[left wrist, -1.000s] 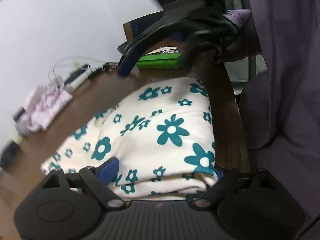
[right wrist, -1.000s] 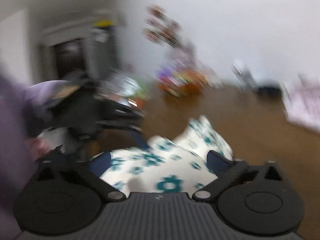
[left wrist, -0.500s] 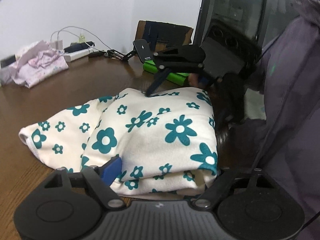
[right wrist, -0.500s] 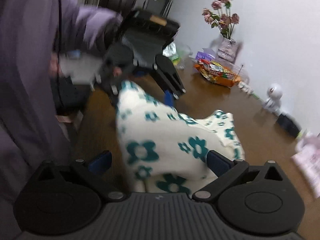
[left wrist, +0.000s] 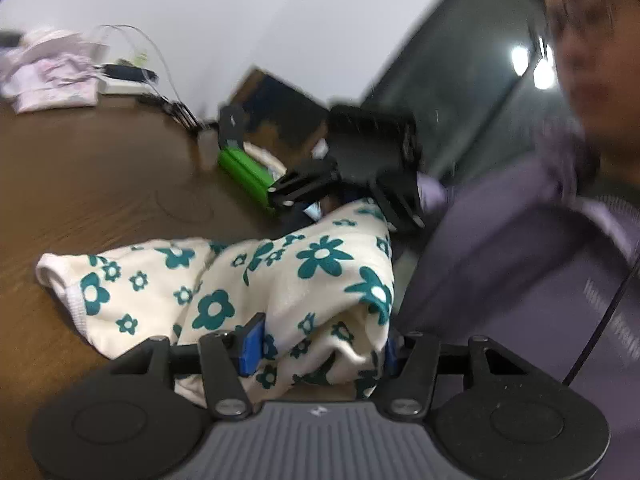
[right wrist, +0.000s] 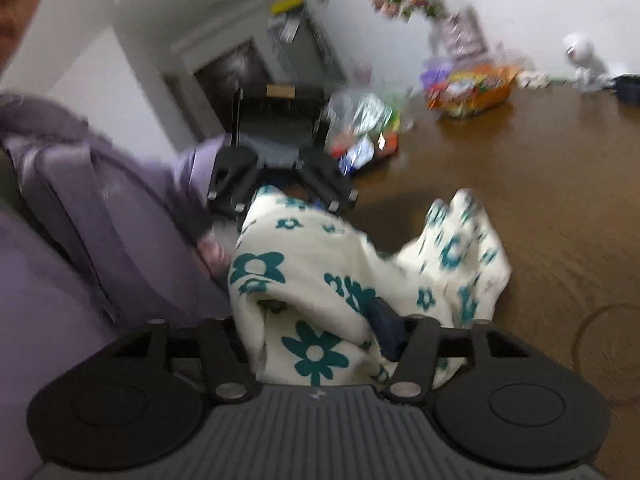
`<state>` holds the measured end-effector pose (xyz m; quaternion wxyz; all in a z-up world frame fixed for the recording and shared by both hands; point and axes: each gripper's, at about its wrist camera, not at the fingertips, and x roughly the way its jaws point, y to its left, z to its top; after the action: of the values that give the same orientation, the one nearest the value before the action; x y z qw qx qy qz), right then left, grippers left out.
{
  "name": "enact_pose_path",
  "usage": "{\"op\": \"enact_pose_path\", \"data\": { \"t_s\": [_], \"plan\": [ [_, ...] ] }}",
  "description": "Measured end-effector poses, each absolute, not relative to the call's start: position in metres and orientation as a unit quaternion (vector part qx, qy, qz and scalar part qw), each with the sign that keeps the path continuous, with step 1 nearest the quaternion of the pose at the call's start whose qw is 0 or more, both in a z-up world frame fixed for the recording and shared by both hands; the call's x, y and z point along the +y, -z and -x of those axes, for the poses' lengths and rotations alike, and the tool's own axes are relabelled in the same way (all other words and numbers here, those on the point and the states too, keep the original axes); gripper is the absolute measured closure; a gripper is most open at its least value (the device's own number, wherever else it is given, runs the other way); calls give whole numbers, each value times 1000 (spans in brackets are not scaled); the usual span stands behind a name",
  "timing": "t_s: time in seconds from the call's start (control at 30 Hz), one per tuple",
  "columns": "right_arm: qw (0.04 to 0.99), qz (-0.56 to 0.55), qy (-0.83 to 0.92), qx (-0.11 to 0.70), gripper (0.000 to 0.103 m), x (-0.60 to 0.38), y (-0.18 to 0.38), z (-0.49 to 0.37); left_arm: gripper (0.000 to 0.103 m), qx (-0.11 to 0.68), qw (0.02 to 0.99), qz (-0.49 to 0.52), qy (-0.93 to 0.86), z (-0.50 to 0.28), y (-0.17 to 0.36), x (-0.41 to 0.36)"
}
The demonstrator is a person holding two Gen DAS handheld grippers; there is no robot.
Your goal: Fold clothes
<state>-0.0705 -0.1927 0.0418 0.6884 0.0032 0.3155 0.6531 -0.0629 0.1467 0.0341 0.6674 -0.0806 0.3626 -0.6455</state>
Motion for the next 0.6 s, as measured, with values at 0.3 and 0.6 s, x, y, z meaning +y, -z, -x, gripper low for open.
{"op": "enact_pose_path", "data": {
  "t_s": [0.3, 0.6],
  "plan": [
    [716, 7, -633, 294, 22, -170, -7, 66, 48, 350, 682, 222, 602, 34, -24, 163],
    [740, -245, -487, 395, 6, -198, -3, 0, 38, 342, 815, 289, 368, 23, -11, 177]
  ]
}}
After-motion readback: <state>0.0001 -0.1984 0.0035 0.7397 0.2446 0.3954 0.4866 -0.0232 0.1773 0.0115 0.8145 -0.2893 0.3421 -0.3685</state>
